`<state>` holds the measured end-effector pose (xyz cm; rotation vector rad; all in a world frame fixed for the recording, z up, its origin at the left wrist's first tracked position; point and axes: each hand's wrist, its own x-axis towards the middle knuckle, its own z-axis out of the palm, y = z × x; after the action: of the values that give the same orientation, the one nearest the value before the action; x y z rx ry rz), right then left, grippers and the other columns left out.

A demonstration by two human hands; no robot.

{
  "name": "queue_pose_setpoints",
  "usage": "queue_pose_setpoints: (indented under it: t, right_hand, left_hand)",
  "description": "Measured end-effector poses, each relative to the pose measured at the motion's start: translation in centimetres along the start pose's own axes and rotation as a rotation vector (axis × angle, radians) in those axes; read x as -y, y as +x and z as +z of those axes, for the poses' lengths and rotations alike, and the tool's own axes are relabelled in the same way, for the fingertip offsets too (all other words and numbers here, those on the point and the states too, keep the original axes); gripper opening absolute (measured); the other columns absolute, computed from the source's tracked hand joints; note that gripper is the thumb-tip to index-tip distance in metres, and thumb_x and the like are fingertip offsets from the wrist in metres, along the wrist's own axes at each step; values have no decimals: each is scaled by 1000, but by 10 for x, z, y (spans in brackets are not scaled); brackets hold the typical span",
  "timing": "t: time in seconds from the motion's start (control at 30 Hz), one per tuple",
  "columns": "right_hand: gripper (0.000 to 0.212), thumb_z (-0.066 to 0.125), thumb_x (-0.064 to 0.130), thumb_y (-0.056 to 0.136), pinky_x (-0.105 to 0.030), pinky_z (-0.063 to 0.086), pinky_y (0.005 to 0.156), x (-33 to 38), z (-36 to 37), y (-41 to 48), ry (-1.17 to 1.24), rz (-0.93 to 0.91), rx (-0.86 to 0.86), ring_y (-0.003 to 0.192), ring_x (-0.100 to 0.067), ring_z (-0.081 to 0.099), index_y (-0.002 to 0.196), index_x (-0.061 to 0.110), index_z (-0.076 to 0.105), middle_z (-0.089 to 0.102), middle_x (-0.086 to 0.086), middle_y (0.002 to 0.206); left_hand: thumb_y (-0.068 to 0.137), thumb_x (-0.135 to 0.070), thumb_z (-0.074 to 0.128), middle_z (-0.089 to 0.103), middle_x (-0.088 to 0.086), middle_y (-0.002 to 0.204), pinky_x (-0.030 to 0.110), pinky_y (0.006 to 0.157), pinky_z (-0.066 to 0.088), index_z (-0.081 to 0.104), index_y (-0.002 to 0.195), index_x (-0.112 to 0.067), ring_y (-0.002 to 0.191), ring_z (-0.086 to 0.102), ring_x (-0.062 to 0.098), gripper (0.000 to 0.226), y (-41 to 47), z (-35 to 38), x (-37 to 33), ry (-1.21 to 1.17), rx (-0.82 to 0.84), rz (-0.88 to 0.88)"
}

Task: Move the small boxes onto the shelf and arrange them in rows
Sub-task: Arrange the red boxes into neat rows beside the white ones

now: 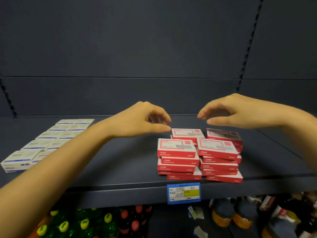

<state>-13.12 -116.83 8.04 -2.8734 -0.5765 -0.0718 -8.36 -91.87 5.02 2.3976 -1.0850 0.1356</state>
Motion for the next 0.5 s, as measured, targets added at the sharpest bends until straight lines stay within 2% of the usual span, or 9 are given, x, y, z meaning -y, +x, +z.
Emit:
queue_pose_setpoints:
  t: [0.1, 0.2, 0.33, 0.5]
  right_hand:
    - [21, 60, 37, 83, -14, 47, 88, -22, -4, -10, 26, 5, 38, 103, 11, 55, 103, 43, 58, 61, 27, 107]
    - [35, 59, 47, 73, -16, 49, 88, -35, -3, -17, 73, 20, 94, 103, 6, 58, 107, 38, 61, 64, 22, 108]
    - [42, 58, 47, 71, -20, 50, 91, -43, 2, -20, 145, -5, 138, 101, 4, 61, 110, 30, 63, 68, 16, 107]
    - [42, 60, 56, 67, -17, 49, 90, -57, 4, -28, 223, -20, 119, 101, 3, 62, 105, 37, 65, 68, 23, 104]
  left_hand:
    - [80, -34, 65, 67, -10, 103, 20, 83, 51, 64, 105, -22, 95, 62, 7, 28, 10, 4, -4, -22, 79, -32]
    - [78, -37, 64, 69, -8, 101, 21, 82, 54, 65, 105, -19, 94, 65, 9, 32, 14, 6, -5, -67, 137, -46]
    - [70, -44, 61, 71, -2, 100, 26, 83, 55, 66, 105, -16, 91, 67, 12, 45, 16, 7, -5, -100, 206, -27]
    - [73, -39, 61, 71, 1, 101, 28, 86, 55, 65, 107, -13, 91, 67, 13, 43, 21, 6, -3, -148, 266, -46]
